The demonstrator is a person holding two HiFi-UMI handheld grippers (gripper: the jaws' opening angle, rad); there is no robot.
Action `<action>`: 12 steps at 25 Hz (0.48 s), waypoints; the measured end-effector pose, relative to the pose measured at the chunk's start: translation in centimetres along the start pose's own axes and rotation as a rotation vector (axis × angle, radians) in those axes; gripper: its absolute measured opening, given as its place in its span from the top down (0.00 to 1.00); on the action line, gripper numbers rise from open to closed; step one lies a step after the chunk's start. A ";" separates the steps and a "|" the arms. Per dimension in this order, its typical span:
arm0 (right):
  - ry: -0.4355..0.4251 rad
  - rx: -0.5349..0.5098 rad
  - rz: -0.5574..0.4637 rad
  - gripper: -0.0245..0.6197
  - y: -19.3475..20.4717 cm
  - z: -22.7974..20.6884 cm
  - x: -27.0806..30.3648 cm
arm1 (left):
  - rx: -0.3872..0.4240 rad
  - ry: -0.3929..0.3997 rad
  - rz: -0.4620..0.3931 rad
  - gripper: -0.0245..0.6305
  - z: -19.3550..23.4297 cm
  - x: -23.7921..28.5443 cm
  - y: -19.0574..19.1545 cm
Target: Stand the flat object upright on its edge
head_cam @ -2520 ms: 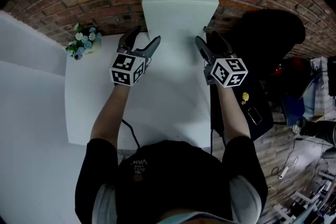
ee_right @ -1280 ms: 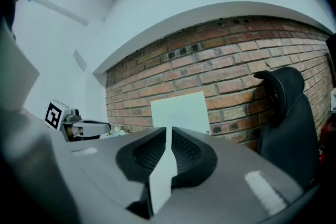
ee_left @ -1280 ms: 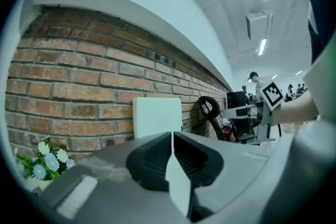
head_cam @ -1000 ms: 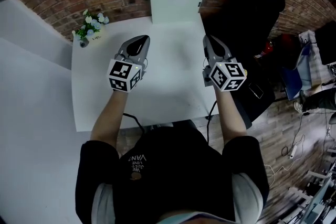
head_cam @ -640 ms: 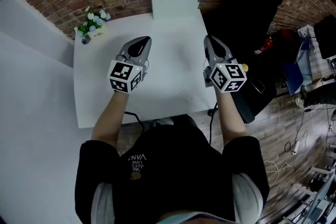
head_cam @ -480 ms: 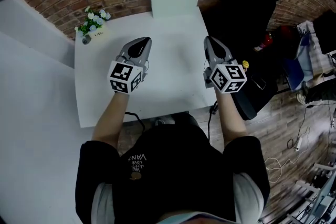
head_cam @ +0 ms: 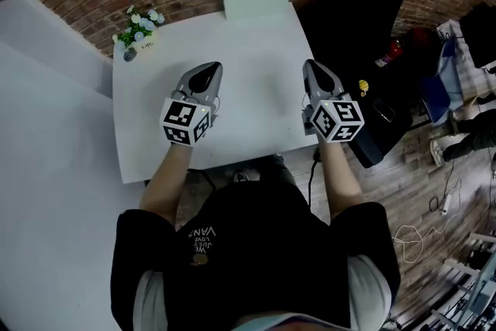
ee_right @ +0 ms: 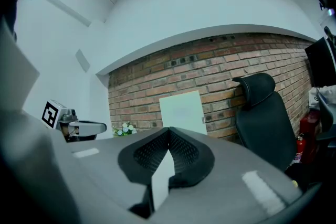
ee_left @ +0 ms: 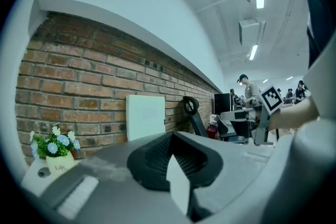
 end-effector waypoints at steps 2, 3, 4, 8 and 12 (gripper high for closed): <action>0.005 0.001 -0.002 0.96 0.3 0.4 -0.5 | -0.008 0.003 0.001 0.96 -0.3 -0.6 0.4; 0.010 -0.001 -0.003 0.96 0.5 0.7 -0.8 | -0.010 0.006 0.002 0.96 -0.5 -0.9 0.6; 0.014 -0.004 -0.003 0.96 0.6 0.9 -1.0 | -0.011 0.008 0.002 0.96 -0.6 -1.3 0.7; 0.030 -0.006 0.001 0.96 1.1 1.6 -2.1 | -0.015 0.017 0.000 0.96 -1.0 -2.4 1.1; 0.043 0.000 0.002 0.96 1.4 2.0 -3.3 | -0.028 0.024 0.003 0.96 -1.6 -3.1 1.6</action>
Point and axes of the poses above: the fingertips, and each gripper's own axes: x forward along the fingers, z to its left, y out of its underside, the point moved 5 cm from there along -x, backward along the fingers, and after that the axes turned 3 degrees about y, right-handed, at the moved point
